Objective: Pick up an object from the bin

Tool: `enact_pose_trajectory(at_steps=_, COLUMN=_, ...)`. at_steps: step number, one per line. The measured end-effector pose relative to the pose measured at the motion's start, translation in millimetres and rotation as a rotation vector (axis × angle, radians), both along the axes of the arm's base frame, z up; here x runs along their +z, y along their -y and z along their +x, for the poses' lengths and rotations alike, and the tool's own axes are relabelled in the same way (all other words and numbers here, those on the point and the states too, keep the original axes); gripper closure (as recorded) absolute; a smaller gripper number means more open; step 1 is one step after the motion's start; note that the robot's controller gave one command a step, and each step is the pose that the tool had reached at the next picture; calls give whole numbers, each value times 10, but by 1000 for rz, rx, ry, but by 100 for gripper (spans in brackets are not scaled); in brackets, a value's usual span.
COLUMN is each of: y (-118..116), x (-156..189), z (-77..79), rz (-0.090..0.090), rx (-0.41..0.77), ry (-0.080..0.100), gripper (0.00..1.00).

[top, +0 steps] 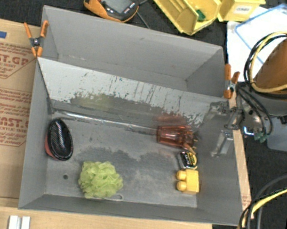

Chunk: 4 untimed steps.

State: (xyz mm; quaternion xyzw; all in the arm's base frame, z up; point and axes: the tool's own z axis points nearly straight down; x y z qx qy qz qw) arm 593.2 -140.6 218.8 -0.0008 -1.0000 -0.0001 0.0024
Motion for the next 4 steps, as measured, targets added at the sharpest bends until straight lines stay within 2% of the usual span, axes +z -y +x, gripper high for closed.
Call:
enact_pose_trajectory(at_steps=1, y=-9, x=52, z=14, rz=-1, rx=2, ry=8, gripper=0)
enact_pose_trajectory(at_steps=2, y=97, x=-1051, z=-552, rz=0, rx=286, ry=7, gripper=0)
enact_pose_trajectory(at_steps=3, y=137, x=-646, z=-762, rz=-3, rx=153, ry=18, gripper=0)
enact_pose_trajectory(at_steps=4, y=146, x=-1203, z=-798, rz=5, rx=520, ry=1, gripper=0)
